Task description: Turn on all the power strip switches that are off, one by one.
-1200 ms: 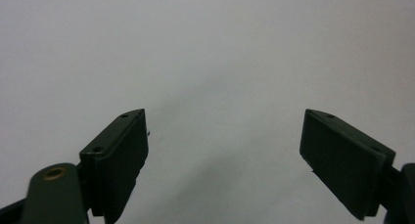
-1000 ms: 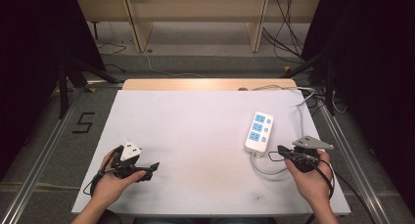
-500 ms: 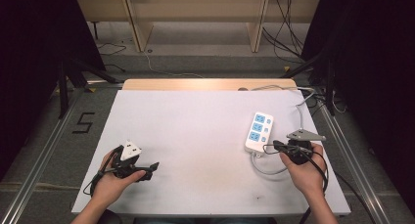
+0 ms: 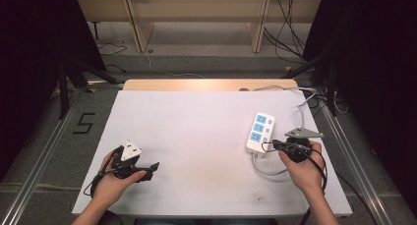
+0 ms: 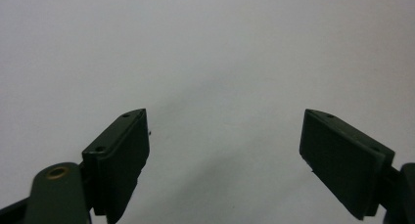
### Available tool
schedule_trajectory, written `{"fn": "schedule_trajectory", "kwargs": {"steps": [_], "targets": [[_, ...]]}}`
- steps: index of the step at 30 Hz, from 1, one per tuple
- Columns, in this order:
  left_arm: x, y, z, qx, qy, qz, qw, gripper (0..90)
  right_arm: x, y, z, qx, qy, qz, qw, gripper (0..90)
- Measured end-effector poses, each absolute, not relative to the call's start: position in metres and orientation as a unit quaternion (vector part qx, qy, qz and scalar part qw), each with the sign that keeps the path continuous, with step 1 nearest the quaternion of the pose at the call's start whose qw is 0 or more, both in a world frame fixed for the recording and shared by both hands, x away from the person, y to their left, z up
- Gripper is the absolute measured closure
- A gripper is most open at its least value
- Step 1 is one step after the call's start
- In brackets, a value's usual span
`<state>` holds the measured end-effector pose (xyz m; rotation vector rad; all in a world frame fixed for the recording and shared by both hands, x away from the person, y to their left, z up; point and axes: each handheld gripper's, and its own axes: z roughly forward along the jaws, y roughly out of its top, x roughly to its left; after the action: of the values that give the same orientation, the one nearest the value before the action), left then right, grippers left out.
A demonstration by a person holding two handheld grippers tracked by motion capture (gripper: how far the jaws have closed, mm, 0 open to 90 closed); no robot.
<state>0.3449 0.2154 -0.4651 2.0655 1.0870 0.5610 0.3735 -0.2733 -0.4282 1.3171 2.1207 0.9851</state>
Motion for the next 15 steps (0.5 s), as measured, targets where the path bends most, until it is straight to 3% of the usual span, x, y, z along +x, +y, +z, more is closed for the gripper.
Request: {"fn": "schedule_trajectory", "kwargs": {"steps": [15], "targets": [[0.345, 0.215, -0.466, 0.803, 0.423, 0.216, 0.360, 18.8, 0.389, -0.266, -0.427, 0.477, 0.779, 0.342, 0.220, 90.0]]}}
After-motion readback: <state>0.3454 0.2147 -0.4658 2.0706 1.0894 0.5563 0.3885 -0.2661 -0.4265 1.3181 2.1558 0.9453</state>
